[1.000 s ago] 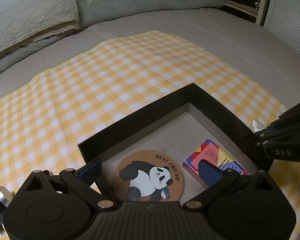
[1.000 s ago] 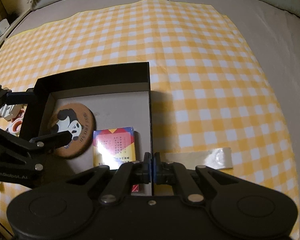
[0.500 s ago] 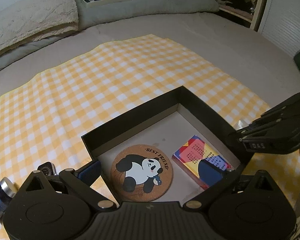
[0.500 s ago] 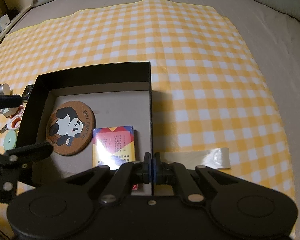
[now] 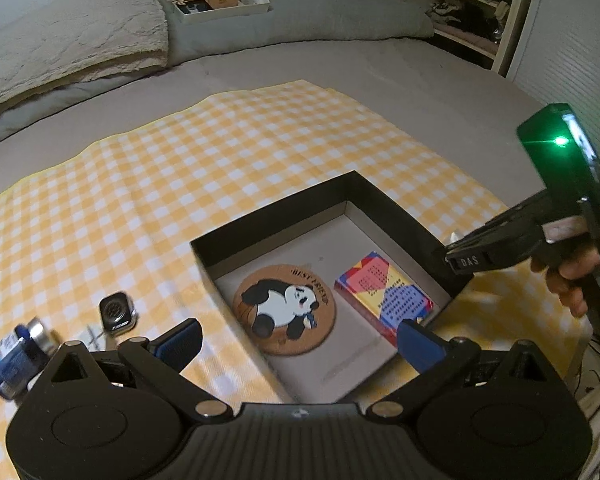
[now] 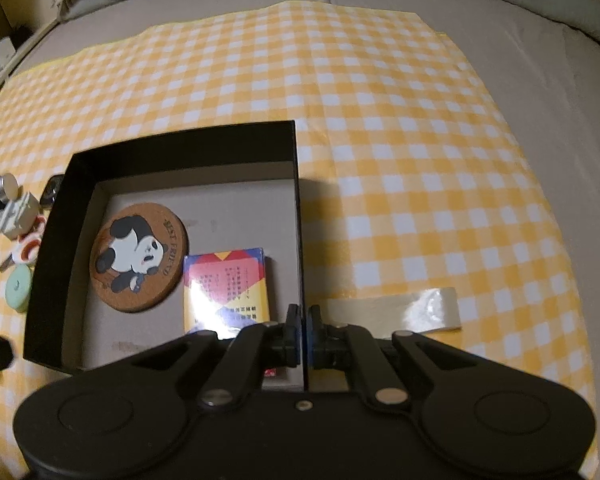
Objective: Organize rigid objects
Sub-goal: 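Move the left gripper to the white suction cup and grasp it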
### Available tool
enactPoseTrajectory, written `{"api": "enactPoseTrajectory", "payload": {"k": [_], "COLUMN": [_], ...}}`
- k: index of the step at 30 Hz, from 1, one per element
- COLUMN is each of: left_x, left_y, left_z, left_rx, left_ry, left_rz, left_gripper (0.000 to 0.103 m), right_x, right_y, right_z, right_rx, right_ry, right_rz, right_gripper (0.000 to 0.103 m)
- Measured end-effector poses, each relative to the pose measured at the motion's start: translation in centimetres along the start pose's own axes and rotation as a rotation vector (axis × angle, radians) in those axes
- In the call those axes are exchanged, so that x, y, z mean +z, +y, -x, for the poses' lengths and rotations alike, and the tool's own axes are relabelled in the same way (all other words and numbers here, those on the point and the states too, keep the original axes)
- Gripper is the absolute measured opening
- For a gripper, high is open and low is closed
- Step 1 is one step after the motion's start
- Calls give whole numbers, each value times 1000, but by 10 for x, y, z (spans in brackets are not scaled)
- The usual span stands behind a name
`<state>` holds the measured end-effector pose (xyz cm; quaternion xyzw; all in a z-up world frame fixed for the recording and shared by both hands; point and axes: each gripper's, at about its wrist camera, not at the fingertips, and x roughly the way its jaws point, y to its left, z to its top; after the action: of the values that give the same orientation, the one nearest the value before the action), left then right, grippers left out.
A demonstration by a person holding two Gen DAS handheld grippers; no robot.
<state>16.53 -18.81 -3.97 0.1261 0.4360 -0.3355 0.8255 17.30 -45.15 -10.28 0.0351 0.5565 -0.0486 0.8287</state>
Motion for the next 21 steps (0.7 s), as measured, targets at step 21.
{"api": "enactPoseTrajectory", "payload": {"k": [21], "left_x": [-71], "left_y": [95], "left_z": [59], "left_rx": [122], "left_ry": [32], "left_rz": [235], "left_gripper": [102], "right_x": [1], "right_y": [8], "right_z": [-8], "right_rx": [-10], "right_ry": [42], "right_rz": [46], "right_gripper": [10]}}
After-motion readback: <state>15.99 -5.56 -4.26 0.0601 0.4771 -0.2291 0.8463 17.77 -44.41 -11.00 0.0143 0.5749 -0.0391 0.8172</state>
